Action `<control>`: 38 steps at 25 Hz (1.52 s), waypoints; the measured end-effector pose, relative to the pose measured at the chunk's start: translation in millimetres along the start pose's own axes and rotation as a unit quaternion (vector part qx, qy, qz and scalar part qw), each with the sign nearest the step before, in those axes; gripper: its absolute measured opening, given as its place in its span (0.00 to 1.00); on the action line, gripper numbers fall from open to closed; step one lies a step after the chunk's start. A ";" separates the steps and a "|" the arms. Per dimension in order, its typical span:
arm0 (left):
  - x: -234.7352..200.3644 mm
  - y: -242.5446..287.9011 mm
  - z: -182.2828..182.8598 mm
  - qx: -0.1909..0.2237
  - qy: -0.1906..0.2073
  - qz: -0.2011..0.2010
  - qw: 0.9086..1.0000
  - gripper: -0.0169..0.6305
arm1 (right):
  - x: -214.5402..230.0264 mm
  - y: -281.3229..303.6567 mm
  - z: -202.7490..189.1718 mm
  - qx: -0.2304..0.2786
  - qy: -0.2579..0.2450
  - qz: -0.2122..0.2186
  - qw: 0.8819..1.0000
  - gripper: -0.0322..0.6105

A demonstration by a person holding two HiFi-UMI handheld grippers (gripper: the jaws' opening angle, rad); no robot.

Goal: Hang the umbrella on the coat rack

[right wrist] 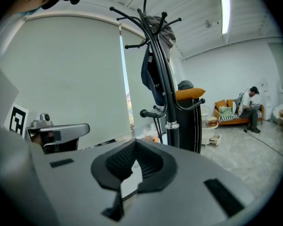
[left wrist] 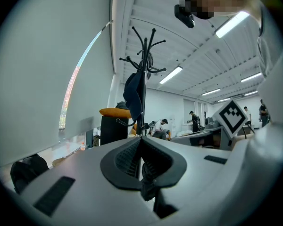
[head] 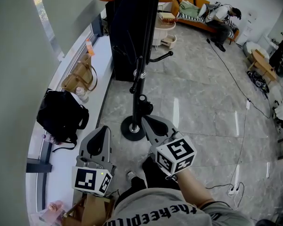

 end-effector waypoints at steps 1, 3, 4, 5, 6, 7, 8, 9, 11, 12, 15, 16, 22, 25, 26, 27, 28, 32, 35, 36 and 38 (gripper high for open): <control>0.7 0.1 0.1 0.000 0.000 0.000 1.000 0.05 | 0.1 -0.7 0.5 0.002 0.000 0.000 1.000 0.07; 1.7 0.1 0.3 0.000 0.001 -0.001 1.000 0.05 | -0.1 -2.5 1.9 0.007 -0.002 0.002 1.000 0.07; 2.1 0.0 0.4 0.000 0.001 -0.001 1.000 0.05 | -0.4 -3.5 2.8 0.010 -0.002 0.003 1.000 0.07; 2.4 -0.1 0.5 0.000 0.001 -0.001 1.000 0.05 | -0.8 -4.6 4.0 0.014 -0.003 0.004 1.000 0.07; 2.7 -0.1 0.6 0.000 0.001 -0.001 1.000 0.05 | -1.1 -5.8 5.5 0.019 -0.004 0.005 1.000 0.07; 3.0 0.1 0.8 0.000 0.002 -0.002 1.000 0.05 | -1.5 -7.0 7.1 0.023 -0.005 0.005 1.000 0.07; 3.4 0.5 1.0 0.000 0.002 -0.003 1.000 0.05 | -1.7 -8.1 8.8 0.027 -0.005 0.005 1.000 0.07; 3.7 0.9 1.4 0.000 0.001 -0.004 1.000 0.05 | -1.8 -9.2 10.4 0.030 -0.006 0.005 1.000 0.07; 4.4 1.8 1.9 0.001 0.002 -0.005 1.000 0.05 | -1.5 -11.7 12.8 0.038 -0.007 0.004 0.999 0.07; 4.6 2.2 2.1 0.001 0.002 -0.006 1.000 0.05 | -1.2 -13.1 14.3 0.042 -0.008 0.003 0.999 0.07; 4.4 3.2 2.8 0.003 0.002 -0.007 1.000 0.05 | -2.0 -17.8 21.1 0.061 -0.015 0.004 0.998 0.07; 4.2 3.3 2.8 0.002 0.002 -0.007 1.000 0.05 | -2.8 -19.5 23.2 0.067 -0.017 0.005 0.998 0.07; 3.2 3.8 2.1 0.002 0.001 -0.006 1.000 0.05 | -3.8 -24.1 26.5 0.081 -0.018 0.006 0.997 0.07; 3.0 3.9 2.2 0.003 0.001 -0.005 1.000 0.05 | -4.2 -24.4 27.1 0.082 -0.016 0.006 0.996 0.07; 3.2 3.7 2.1 0.003 0.001 -0.005 1.000 0.05 | -4.3 -24.6 27.0 0.082 -0.017 0.006 0.996 0.07; 3.5 3.4 2.1 0.003 0.001 -0.005 1.000 0.05 | -4.5 -24.9 26.9 0.083 -0.018 0.007 0.996 0.07; 4.0 3.0 2.1 0.003 0.001 -0.004 1.000 0.05 | -4.8 -25.4 26.9 0.083 -0.019 0.007 0.996 0.07; 7.2 1.8 2.6 0.004 0.002 -0.005 1.000 0.05 | -4.8 -28.5 26.8 0.083 -0.022 0.009 0.996 0.07; 9.2 1.7 2.6 0.004 0.002 -0.006 1.000 0.05 | -4.2 -30.4 26.9 0.082 -0.023 0.008 0.996 0.07; 9.7 1.8 2.6 0.003 0.003 -0.006 1.000 0.05 | -3.9 -31.0 26.9 0.083 -0.023 0.007 0.996 0.07; 10.7 2.1 2.4 0.004 0.003 -0.007 1.000 0.05 | -3.4 -32.1 26.8 0.083 -0.022 0.006 0.996 0.07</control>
Point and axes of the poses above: the fingertips, and each gripper's own axes: y forward along the fingers, x to its right, z out of its top, the point moved 7 cm from there along -y, backward along the fingers, and after that the axes turned 5 degrees about z, right-handed, at the moved point
